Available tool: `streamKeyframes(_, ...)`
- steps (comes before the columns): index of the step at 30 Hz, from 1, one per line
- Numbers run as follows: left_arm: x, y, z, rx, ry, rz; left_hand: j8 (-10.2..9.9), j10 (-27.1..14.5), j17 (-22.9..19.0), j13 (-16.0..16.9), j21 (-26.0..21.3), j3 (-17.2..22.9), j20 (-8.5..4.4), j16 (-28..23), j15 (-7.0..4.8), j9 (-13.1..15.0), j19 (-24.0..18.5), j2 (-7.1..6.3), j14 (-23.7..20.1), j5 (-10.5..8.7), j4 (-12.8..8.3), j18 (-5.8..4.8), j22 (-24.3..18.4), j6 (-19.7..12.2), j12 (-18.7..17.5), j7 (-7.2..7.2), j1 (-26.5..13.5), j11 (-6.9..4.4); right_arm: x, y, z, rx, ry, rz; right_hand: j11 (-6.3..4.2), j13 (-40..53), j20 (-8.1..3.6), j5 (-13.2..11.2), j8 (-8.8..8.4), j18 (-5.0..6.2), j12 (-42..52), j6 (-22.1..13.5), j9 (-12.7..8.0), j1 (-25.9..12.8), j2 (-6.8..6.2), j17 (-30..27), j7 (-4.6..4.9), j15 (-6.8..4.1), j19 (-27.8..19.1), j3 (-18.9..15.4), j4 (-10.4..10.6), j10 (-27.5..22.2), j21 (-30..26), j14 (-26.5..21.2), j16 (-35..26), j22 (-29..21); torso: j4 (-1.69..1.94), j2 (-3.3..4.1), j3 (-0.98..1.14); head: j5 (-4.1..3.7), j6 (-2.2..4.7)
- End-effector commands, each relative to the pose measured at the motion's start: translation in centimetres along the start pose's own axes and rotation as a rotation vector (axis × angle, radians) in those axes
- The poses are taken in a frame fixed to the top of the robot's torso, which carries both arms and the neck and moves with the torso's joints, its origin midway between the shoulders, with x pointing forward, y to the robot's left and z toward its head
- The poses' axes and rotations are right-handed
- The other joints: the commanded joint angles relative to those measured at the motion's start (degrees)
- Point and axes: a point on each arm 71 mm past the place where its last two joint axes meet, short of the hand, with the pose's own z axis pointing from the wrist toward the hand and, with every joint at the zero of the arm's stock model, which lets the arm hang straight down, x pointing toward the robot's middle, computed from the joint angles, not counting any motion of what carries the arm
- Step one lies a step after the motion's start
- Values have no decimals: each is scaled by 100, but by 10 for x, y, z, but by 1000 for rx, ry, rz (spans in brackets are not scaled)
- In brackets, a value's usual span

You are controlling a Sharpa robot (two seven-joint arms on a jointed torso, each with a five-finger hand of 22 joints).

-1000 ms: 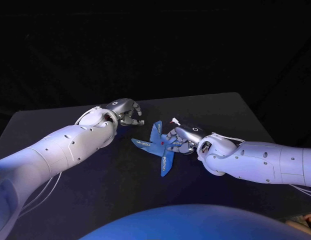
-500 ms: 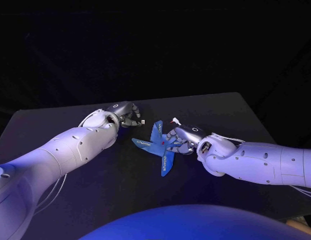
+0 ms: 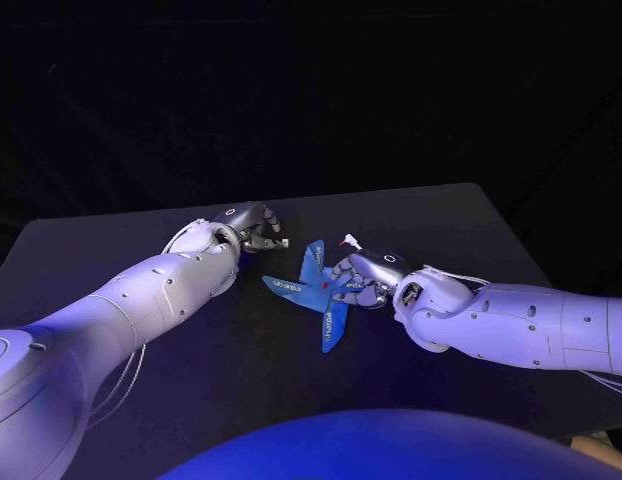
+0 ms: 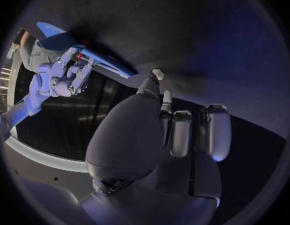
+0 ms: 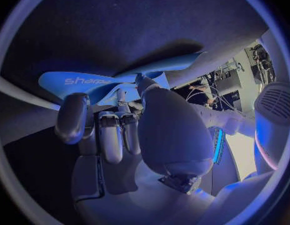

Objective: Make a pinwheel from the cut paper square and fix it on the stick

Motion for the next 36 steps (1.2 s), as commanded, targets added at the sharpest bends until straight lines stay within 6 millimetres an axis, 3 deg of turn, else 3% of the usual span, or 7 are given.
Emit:
streamKeyframes(1, 4, -2, 1, 5, 15, -52, -38, 33, 1507, 608, 34, 34, -60, 20, -45, -15, 93, 1, 585, 2, 2, -66, 480, 29, 32, -40, 64, -34, 4, 0, -1, 6, 29, -16, 32, 1508, 30, 19, 34, 79, 20, 49, -9, 13, 33, 1506, -6, 23, 13, 30, -17, 618, 24, 608, 23, 867, -22, 18, 5, 11, 0)
streamKeyframes(14, 11, -6, 2, 9, 57, -68, -69, 57, 1507, 644, 47, 51, -100, 20, -89, -77, 96, -23, 585, -2, -4, -69, 505, 83, 47, -105, 76, -86, 2, 2, 0, 2, 26, -17, 28, 1508, 28, 33, 42, 77, 20, 65, -11, 20, 42, 1506, -10, 20, 18, 43, -21, 618, 39, 608, 23, 871, -27, 22, 6, 5, 0)
streamKeyframes(27, 13, -8, 3, 4, 74, -56, -131, 76, 1507, 685, 61, 357, -155, 20, -131, -239, 92, 114, 585, 0, -84, -74, 541, 291, 57, -117, 280, -116, 0, 2, 1, 0, 23, -18, 27, 1508, 27, 40, 46, 76, 20, 72, -12, 22, 44, 1506, -11, 19, 20, 48, -23, 618, 45, 608, 23, 872, -25, 28, 7, -12, 0)
streamKeyframes(36, 15, -6, 4, -30, 90, -46, -177, 93, 1507, 710, 75, 427, -150, 20, -119, -295, 102, 104, 585, -2, -77, -80, 568, 291, 68, -83, 265, -94, 0, 3, 2, -2, 21, -18, 25, 1508, 25, 46, 50, 74, 20, 80, -13, 21, 46, 1506, -13, 17, 23, 53, -23, 618, 57, 608, 23, 875, -30, 28, 7, -24, 0)
